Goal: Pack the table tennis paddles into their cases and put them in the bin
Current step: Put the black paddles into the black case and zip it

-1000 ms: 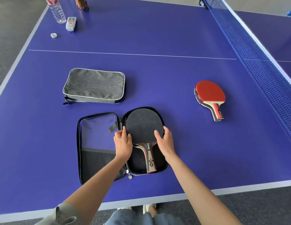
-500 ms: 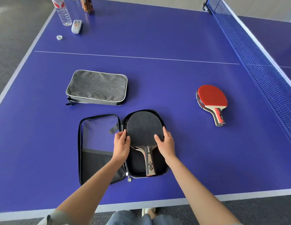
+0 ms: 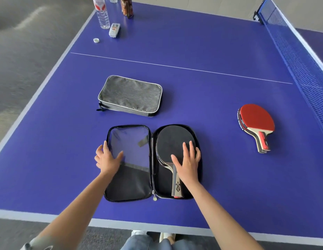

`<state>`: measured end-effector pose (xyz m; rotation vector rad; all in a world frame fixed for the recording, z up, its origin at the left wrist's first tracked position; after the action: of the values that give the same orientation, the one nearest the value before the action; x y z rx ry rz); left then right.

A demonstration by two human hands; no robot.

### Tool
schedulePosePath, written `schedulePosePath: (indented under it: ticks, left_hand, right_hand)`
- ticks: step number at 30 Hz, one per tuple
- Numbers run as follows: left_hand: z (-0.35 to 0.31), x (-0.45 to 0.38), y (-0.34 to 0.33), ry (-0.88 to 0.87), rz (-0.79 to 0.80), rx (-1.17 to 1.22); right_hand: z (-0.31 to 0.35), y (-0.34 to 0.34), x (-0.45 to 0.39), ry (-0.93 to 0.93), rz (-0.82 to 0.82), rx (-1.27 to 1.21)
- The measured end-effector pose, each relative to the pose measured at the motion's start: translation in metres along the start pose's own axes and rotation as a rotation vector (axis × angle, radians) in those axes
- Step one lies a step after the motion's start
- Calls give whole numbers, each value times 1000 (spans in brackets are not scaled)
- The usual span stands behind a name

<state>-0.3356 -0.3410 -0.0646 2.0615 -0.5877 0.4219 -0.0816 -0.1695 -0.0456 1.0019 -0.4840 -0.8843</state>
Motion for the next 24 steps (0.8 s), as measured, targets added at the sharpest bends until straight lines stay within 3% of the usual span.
schedulePosePath:
  ticks: [5, 11, 13, 16, 18, 21, 24]
  left_hand:
    - [-8, 4, 28, 10, 149, 356]
    - [-71, 48, 35, -276, 520, 348]
    - [-91, 66, 22, -319, 573, 343]
    - [-115, 93, -9, -376, 643, 365]
    - [-125, 108, -36, -408, 666, 356]
    - [-135, 124, -70, -465, 630, 282]
    - [-140, 131, -89, -571, 539, 150]
  right_hand:
    - [-2, -1, 2, -3, -1, -13]
    - [4, 9, -3, -9, 66, 29]
    - [19, 24, -8, 23, 19, -113]
    - [43, 45, -13, -42, 36, -665]
    - [49, 54, -13, -80, 72, -841]
    - [33, 72, -9, -59, 30, -711]
    - [-13, 73, -7, -172, -20, -709]
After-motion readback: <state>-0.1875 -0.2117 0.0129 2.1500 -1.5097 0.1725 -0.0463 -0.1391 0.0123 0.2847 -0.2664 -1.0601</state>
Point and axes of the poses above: each hand's wrist, its own x-axis away from the middle knuckle, its own y-axis out of the back of the hand, z = x × y, the point moved 8 cm from there along -x, towards the middle knuckle, and after that the axes turned 12 degrees about y, right-handed, at the moved point
